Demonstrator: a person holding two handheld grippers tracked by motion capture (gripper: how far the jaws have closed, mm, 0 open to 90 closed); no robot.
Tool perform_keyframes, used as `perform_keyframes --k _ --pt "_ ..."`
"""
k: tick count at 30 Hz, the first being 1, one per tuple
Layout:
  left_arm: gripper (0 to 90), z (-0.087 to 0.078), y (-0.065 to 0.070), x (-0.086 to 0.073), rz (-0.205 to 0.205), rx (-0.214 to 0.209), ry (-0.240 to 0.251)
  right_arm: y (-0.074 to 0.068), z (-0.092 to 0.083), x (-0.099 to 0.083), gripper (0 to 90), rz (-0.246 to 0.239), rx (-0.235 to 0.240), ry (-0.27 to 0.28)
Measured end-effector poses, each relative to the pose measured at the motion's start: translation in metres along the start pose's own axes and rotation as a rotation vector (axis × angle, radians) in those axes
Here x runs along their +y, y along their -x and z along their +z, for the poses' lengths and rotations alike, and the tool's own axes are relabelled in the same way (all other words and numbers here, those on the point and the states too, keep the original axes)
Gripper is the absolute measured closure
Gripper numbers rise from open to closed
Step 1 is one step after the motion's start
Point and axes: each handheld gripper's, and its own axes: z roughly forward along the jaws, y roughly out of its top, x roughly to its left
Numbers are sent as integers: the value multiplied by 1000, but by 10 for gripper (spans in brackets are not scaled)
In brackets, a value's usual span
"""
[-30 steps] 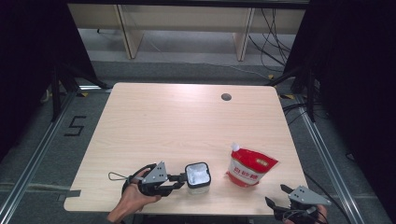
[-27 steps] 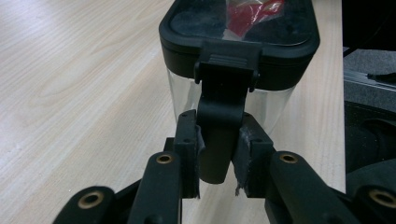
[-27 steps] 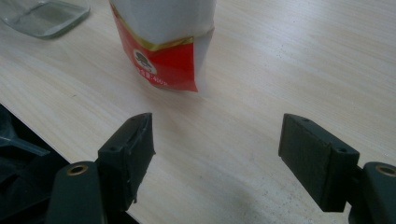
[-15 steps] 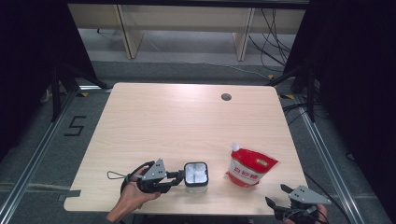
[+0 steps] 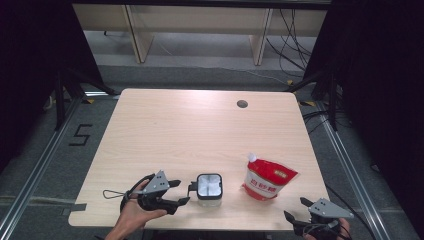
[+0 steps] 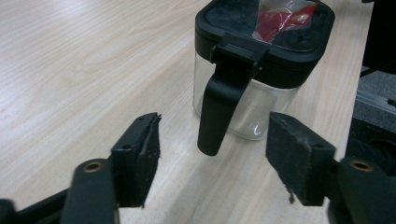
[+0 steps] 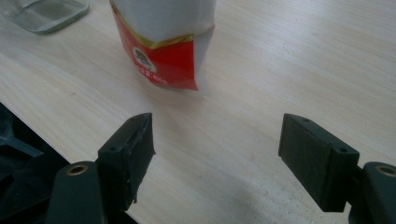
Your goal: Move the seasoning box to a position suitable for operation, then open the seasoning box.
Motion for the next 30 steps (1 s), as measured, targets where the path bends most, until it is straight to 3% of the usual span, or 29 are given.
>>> perform_keyframes --k 1,5,6,8,12,14,17,18,19,20,21,22,23,25,26,29,30 --pt "310 -2 2 0 -14 5 -2 -3 -1 0 273 37 7 -18" --pt "299 -6 2 1 -37 -9 2 1 0 0 273 16 5 -12" --pt "301 -6 3 2 -61 -13 18 2 0 0 273 -1 -8 0" --pt "313 -9 3 3 -67 -10 10 2 0 0 273 27 44 -28" --pt "324 -11 4 7 -110 -27 38 1 0 0 273 29 36 -23" --pt "326 -13 3 9 -80 -30 37 2 -1 0 273 17 43 -24" --pt "357 -14 4 11 -109 -30 57 -3 -1 -1 273 56 18 -26" --pt "421 -16 5 12 -117 -22 79 1 -1 0 274 15 30 -16" --pt "477 -16 5 12 -117 -22 79 1 -1 0 274 15 30 -16" --pt "477 -19 4 13 -96 -12 90 2 -1 1 274 12 48 -21" --pt "542 -21 4 14 -80 -9 106 1 -1 0 275 24 54 -19" --pt "576 -22 5 14 -96 7 114 1 -1 0 281 29 63 -15" --pt "655 -24 3 14 -70 15 122 -1 -2 0 295 48 71 -4" --pt "692 -25 4 15 -118 4 147 -2 -4 0 302 55 64 0" --pt "737 -25 3 15 -127 -10 160 -1 -5 0 326 19 69 12" --pt "820 -23 3 16 -121 -1 165 -9 -8 0 340 77 95 47" --pt "846 -23 3 17 -111 10 158 -8 -9 1 344 28 95 51"
